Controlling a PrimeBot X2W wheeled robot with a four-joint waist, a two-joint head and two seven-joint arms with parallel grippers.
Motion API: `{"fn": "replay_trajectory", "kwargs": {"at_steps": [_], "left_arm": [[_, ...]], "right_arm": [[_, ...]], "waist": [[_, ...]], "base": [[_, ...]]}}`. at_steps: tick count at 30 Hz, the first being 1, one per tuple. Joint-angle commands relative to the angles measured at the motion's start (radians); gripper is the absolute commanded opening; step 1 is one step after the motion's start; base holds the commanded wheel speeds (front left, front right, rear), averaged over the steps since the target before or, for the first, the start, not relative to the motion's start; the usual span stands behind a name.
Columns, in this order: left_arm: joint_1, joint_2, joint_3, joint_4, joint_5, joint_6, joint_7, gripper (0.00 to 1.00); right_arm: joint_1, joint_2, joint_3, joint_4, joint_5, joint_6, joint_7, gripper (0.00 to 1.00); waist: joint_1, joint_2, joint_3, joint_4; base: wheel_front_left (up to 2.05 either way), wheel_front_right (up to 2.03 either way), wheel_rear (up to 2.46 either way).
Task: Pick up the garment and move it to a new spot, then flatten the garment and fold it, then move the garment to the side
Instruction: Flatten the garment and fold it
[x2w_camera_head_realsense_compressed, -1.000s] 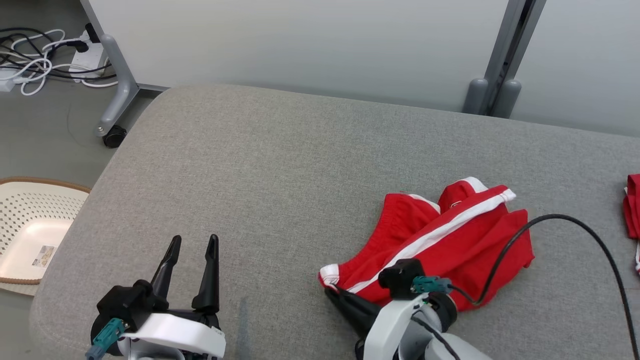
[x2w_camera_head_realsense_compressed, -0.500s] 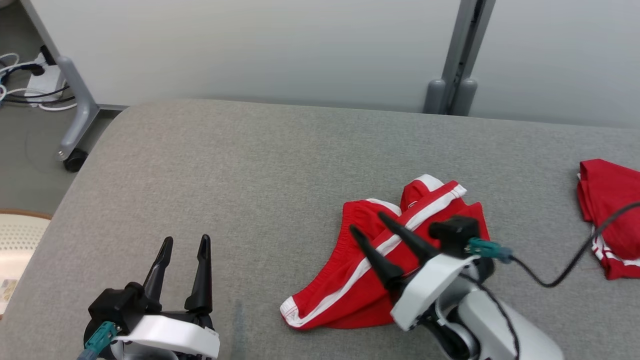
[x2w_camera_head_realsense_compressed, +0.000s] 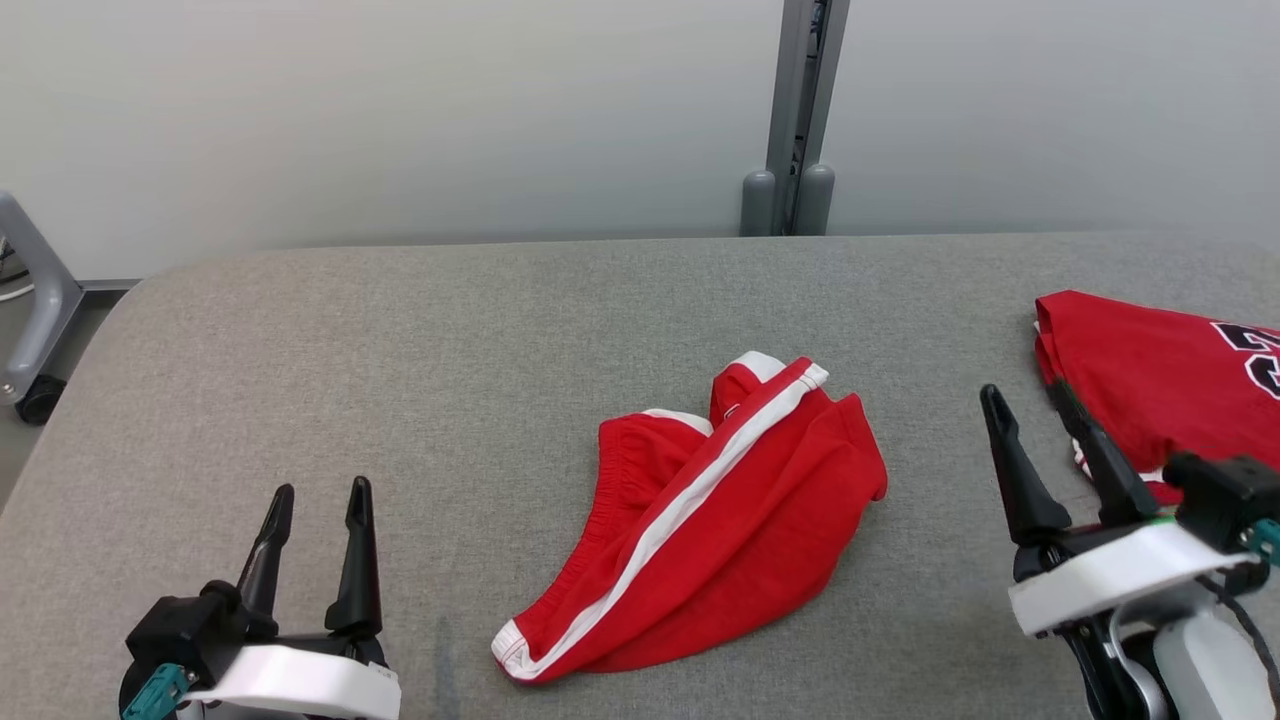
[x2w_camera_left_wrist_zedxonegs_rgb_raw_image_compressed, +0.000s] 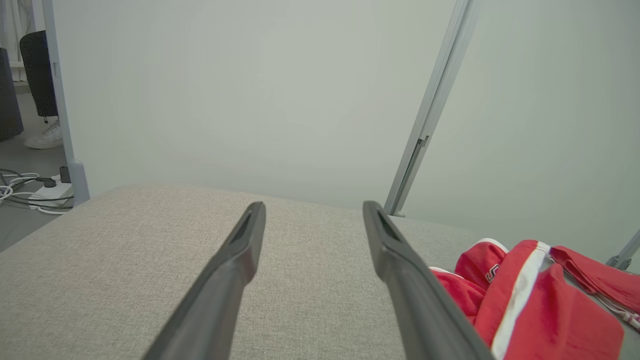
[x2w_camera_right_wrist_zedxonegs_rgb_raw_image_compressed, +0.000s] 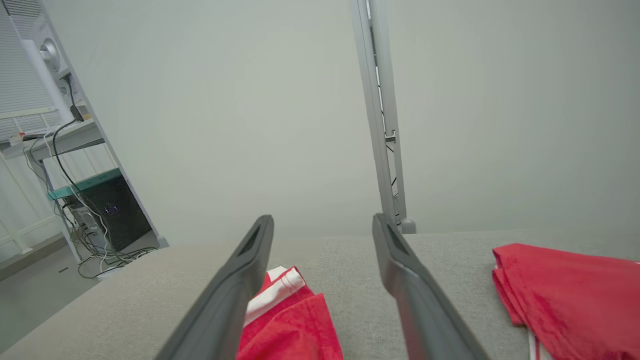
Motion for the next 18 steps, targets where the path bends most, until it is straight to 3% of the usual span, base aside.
{"fn": "replay_trajectory", "kwargs": {"at_steps": [1, 9, 18], "left_arm": [[0.013, 0.006, 0.006, -0.005, 0.011, 0.005, 0.000, 1.00], [-0.004, 0.003, -0.004, -0.002, 0.018, -0.002, 0.000, 1.00], [-0.028, 0.000, -0.022, -0.002, 0.015, -0.002, 0.000, 1.00]], "right_arm": [[0.032, 0.009, -0.018, -0.015, -0.010, 0.000, 0.009, 1.00], [0.047, 0.043, -0.019, -0.047, -0.016, 0.000, 0.070, 1.00], [-0.147, 0.005, 0.078, 0.129, 0.041, 0.000, 0.208, 1.00]], "waist": [[0.0000, 0.0000, 0.002, -0.004], [0.0000, 0.0000, 0.016, 0.002], [0.0000, 0.0000, 0.056, 0.058]], "base": [[0.00, 0.00, 0.00], [0.00, 0.00, 0.00], [0.00, 0.00, 0.00]]}}
